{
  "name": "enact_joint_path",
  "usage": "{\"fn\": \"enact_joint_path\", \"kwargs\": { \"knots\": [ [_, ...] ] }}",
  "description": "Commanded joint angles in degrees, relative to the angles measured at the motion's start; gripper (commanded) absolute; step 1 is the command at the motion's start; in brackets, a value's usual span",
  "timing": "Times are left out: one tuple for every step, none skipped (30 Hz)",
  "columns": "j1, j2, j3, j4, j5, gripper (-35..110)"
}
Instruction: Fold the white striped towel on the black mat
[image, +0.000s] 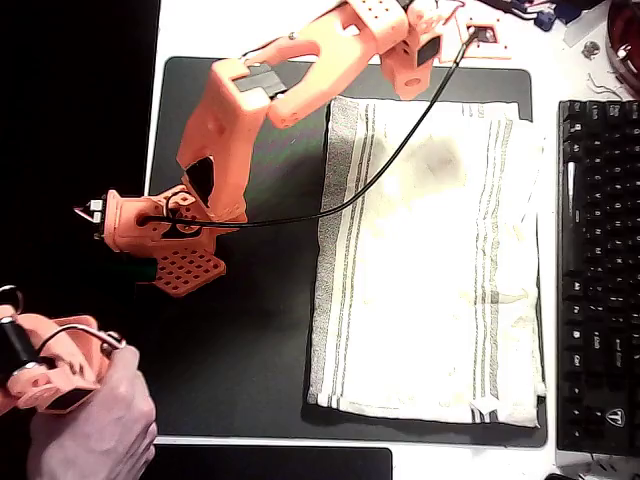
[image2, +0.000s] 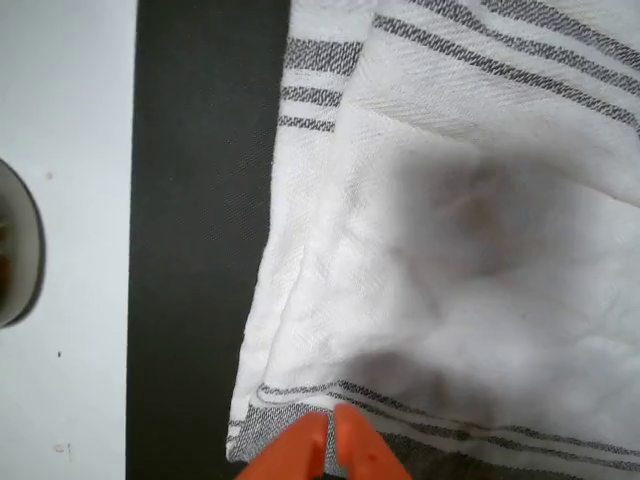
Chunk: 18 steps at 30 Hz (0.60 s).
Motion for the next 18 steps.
{"fn": "enact_joint_path", "kwargs": {
  "knots": [
    [-1.49, -1.05, -4.04, -0.35, 0.44, 2],
    [-1.49, -1.93, -4.92, -0.44, 0.44, 2],
    [-1.49, -2.81, -5.8, -0.62, 0.53, 2],
    [-1.49, -3.78, -6.77, -0.62, 0.53, 2],
    [-1.49, -4.66, -7.65, -0.62, 0.53, 2],
    [-1.49, -5.54, -8.35, -0.79, 0.53, 2],
    [-1.49, -6.5, -9.23, -0.79, 0.53, 2],
    [-1.49, -7.47, -10.2, -0.97, 0.53, 2],
    [-1.49, -8.44, -10.99, -1.14, 0.53, 2],
    [-1.49, -9.4, -11.95, -1.14, 0.62, 2],
    [-1.49, -10.28, -12.74, -0.97, 0.7, 2],
    [-1.49, -10.99, -13.36, -0.88, 0.7, 2],
    [-1.49, -11.69, -13.89, -0.88, 0.88, 3],
    [-1.49, -12.3, -14.15, -0.88, 0.88, 3],
    [-1.41, -12.83, -14.41, -0.88, 0.88, 3],
    [-1.23, -13.27, -14.59, -0.88, 0.97, 4],
    [-1.14, -13.62, -14.59, -0.79, 0.97, 5],
    [-1.14, -13.8, -14.59, -0.79, 1.14, 6]
  ]
}}
